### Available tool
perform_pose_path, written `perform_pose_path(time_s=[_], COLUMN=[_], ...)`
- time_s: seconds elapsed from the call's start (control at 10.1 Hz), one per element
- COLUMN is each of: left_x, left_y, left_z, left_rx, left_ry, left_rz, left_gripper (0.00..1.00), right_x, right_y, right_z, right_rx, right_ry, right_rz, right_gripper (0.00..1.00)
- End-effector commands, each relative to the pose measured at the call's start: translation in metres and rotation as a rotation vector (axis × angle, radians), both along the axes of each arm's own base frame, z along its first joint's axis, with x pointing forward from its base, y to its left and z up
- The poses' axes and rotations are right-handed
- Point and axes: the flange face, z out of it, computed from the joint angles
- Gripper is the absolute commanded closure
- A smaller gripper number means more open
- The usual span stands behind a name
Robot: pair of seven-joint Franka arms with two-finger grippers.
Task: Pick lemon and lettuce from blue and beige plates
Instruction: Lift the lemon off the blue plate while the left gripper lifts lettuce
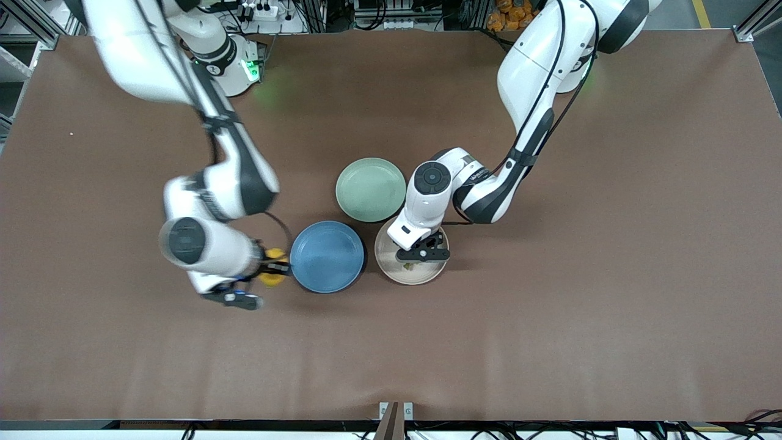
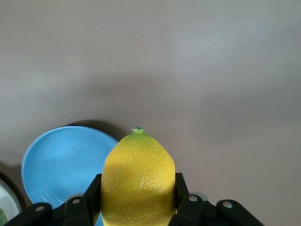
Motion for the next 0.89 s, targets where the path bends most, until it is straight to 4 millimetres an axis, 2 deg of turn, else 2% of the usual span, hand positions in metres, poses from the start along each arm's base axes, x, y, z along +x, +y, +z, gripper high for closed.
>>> perform_pose_path(time_s=[0.0, 0.1, 0.2, 0.3, 0.4, 0.5, 0.59, 0.69, 0.79], left_x=[0.009, 0.02, 0.025, 0.031, 0.043, 0.056, 0.067, 0.082, 0.09], left_y=[0.013, 0.035, 0.058, 0.083, 0.125, 0.168, 0.21, 0.258, 0.3], left_z=[0.067, 0.119, 0.161, 0.199, 0.222, 0.232, 0.232, 0.226, 0.209], left_rx=[0.064, 0.089, 0.111, 0.091, 0.112, 0.141, 0.149, 0.133, 0.12], left_ry=[-0.017, -0.016, 0.016, 0.047, 0.085, 0.126, 0.174, 0.206, 0.24], left_rz=[0.044, 0.069, 0.062, 0.028, -0.029, -0.093, -0.143, -0.199, -0.271], left_gripper=[1.0, 1.0, 1.0, 1.0, 1.0, 1.0, 1.0, 1.0, 1.0], right_x=[0.0, 0.0, 0.0, -0.005, -0.01, -0.016, -0.027, -0.035, -0.04], right_y=[-0.076, -0.098, -0.131, -0.153, -0.171, -0.188, -0.209, -0.219, -0.23], right_z=[0.013, 0.006, 0.001, -0.014, -0.019, -0.038, -0.068, -0.084, -0.09], right_rx=[0.038, 0.028, 0.024, 0.024, -0.013, -0.026, -0.034, -0.032, -0.029], right_ry=[0.02, 0.03, 0.034, 0.05, 0.023, -0.003, -0.032, -0.042, -0.034], right_rz=[0.043, 0.026, 0.037, 0.084, 0.086, 0.075, 0.071, 0.086, 0.094], right_gripper=[1.0, 1.0, 1.0, 1.0, 1.0, 1.0, 1.0, 1.0, 1.0])
